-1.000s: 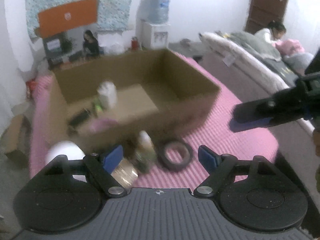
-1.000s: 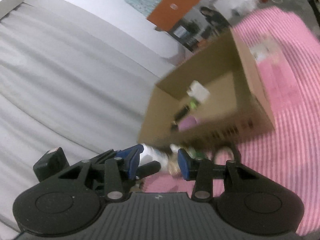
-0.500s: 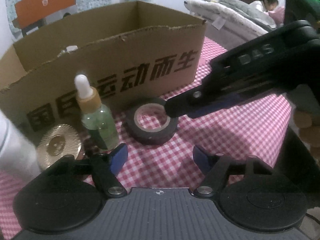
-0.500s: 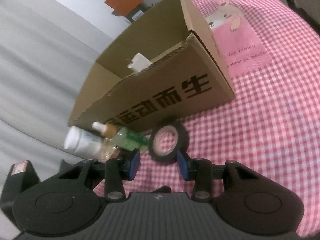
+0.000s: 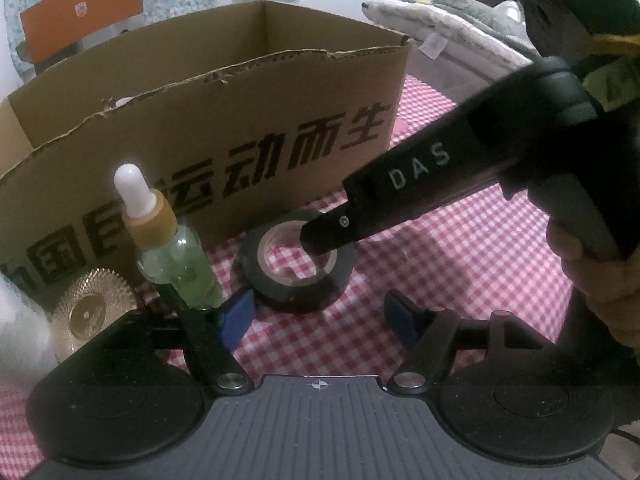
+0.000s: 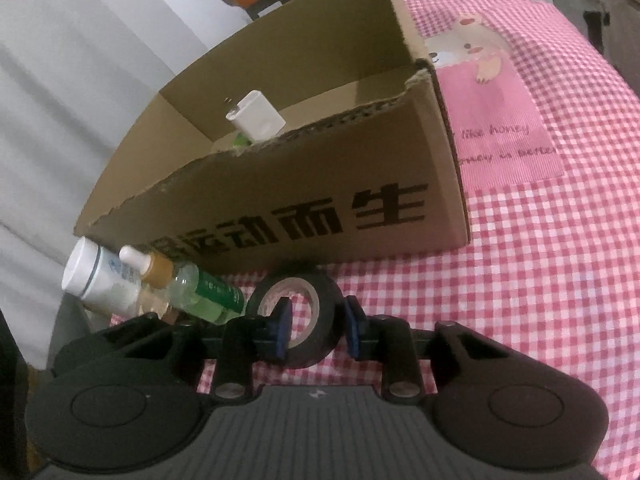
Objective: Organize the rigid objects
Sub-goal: 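Withdraw the right tool and grasp the black tape roll by its rim, then lift the black tape roll off the table with the right tool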
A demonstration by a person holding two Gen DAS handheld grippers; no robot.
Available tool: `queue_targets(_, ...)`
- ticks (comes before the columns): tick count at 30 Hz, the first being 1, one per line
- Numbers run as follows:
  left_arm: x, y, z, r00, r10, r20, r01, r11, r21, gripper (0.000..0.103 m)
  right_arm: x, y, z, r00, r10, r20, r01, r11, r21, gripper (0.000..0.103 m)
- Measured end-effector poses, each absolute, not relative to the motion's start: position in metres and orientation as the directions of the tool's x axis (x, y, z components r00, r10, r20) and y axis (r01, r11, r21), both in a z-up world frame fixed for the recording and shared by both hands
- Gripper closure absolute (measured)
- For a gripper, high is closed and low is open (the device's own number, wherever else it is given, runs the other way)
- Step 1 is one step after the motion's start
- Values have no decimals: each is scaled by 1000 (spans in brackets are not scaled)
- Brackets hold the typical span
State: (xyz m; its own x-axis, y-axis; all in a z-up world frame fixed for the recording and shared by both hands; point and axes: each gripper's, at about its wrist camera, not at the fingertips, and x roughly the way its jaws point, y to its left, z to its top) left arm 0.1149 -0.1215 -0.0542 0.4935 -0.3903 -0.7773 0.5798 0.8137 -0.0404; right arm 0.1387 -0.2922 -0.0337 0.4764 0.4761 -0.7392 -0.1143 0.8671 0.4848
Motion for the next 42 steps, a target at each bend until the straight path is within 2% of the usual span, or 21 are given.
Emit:
queue_targets(13,76,-104,-48,369,-462,-806,652,747,-130,32,87,-295,-33,405,499,-766,-113,859,499,74)
queue_targets(30,75,-121,-51,448,-386,-806,649,761,-4,31,96,-274,-38,429,432,-793,-159,901,404,74)
queue_targets(34,79,-122,-53,466,-380,-799,632,775,1,37,95,-269,-38,439,414,-797,-182,910,373,74)
queue_targets(42,75,-124,-51,489,-362,-793,621,784,25,38,91,-264,-38,465,397,-791,-207,918,339,73)
